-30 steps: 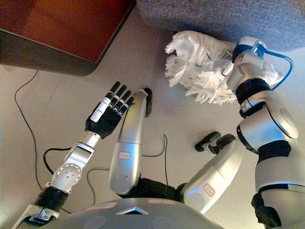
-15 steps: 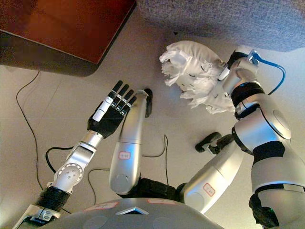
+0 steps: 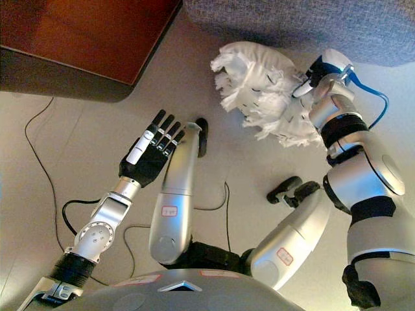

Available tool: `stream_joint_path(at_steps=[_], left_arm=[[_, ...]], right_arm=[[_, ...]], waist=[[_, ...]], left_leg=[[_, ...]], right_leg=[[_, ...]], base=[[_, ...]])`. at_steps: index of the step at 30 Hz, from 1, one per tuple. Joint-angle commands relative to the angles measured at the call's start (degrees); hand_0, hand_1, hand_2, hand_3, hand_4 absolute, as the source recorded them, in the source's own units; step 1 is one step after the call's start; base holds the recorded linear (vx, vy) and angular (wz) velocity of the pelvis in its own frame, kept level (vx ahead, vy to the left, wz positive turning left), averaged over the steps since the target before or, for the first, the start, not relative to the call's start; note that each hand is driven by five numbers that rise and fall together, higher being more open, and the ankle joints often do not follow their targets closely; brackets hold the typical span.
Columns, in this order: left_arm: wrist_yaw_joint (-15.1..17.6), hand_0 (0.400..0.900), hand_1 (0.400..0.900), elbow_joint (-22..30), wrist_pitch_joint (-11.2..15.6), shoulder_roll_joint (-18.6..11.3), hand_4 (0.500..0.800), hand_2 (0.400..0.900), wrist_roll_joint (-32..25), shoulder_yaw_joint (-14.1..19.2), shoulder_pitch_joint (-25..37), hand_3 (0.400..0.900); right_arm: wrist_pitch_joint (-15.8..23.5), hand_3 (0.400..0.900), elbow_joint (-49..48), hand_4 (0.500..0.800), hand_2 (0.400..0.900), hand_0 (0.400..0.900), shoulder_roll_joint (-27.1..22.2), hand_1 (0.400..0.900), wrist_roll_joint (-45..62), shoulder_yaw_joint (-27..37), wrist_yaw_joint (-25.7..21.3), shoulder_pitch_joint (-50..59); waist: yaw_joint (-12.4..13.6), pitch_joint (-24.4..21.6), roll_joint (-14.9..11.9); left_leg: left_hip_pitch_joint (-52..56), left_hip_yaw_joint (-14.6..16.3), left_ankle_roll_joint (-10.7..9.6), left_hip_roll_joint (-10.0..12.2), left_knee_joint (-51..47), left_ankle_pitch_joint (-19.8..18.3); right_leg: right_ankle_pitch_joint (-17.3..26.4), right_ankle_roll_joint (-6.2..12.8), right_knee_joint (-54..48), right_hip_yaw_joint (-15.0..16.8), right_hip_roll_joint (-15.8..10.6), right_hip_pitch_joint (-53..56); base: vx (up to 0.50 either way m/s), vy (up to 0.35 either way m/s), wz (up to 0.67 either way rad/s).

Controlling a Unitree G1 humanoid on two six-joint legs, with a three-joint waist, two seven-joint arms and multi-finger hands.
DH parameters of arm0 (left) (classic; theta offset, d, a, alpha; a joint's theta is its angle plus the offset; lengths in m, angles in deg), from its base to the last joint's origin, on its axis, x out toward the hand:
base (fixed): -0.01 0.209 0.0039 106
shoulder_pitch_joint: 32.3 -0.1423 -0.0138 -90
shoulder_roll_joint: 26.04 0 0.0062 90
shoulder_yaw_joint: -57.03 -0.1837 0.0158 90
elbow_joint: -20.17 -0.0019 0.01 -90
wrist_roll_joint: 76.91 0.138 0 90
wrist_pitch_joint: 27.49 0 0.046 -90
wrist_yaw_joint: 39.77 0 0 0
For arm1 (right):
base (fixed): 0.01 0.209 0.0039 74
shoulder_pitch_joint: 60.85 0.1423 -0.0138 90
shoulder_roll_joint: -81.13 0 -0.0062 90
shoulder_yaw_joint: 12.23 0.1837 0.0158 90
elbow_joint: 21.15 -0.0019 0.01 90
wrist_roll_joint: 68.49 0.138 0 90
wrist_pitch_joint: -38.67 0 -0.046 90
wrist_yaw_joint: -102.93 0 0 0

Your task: Pick up the pillow and put it on the sofa.

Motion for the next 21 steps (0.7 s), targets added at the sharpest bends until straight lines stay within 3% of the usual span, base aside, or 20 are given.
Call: stream_joint_path(at_steps=[1,8,10,15,21], left_arm=[[1.32,0.9,0.9,5.78,3.37,0.7,0.8,0.9,3.16,1.76,-1.63,0.9],[3.56,0.9,0.9,6.79,1.04,0.24,0.8,0.9,5.58,5.99,-1.7,0.9],[4.72,0.9,0.9,6.94,0.35,0.33,0.8,0.9,6.35,6.52,-0.68,0.9],[8.43,0.9,0.9,7.94,-0.82,0.5,0.8,0.9,7.81,7.41,0.92,0.9],[12.74,0.9,0.9,8.73,-2.62,1.44,0.8,0.9,9.98,7.97,1.73,0.9]], right_arm=[[3.47,0.4,-13.94,0.5,0.4,0.4,-7.18,0.4,0.07,6.49,-6.06,0.6],[6.53,0.4,-36.98,0.5,0.4,0.4,-10.4,0.4,-6.75,17.53,-8.26,-13.57],[7.77,0.4,-42.8,0.5,0.4,0.4,-11.56,0.4,-8.45,20.0,-8.34,-16.85],[12.18,0.4,-52.65,0.5,0.4,0.4,-12.8,0.4,-8.53,26.01,-9.74,-25.89],[16.42,0.4,-62.06,0.5,0.4,0.4,-10.88,0.4,-7.41,32.43,-9.83,-37.32]], waist=[[-0.52,-0.07,0.77],[-3.41,-0.07,-2.36],[-4.29,-0.07,-3.61],[-5.54,-1.33,-6.13],[-7.02,-6.35,-8.8]], left_leg=[[11.47,2.17,1.0,5.47,-8.56,-1.83],[25.83,6.46,0.74,4.18,-28.18,4.57],[30.86,7.86,1.24,2.73,-34.47,7.98],[40.43,9.01,1.19,1.2,-42.88,9.73],[49.56,10.51,0.86,1.57,-50.74,10.16]], right_leg=[[13.33,-2.93,-14.03,-0.46,3.77,1.08],[21.51,0.29,-35.16,-5.78,4.59,15.58],[25.7,0.47,-43.26,-7.7,4.84,20.97],[31.05,2.58,-54.53,-9.58,5.77,31.44],[34.19,3.88,-63.34,-10.78,9.0,41.49]], base=[[0.02,0.033,-0.19],[0.04,0.015,-0.16],[-0.02,0.013,-0.16],[0.04,-0.041,-0.21],[0.09,-0.09,-0.14]])
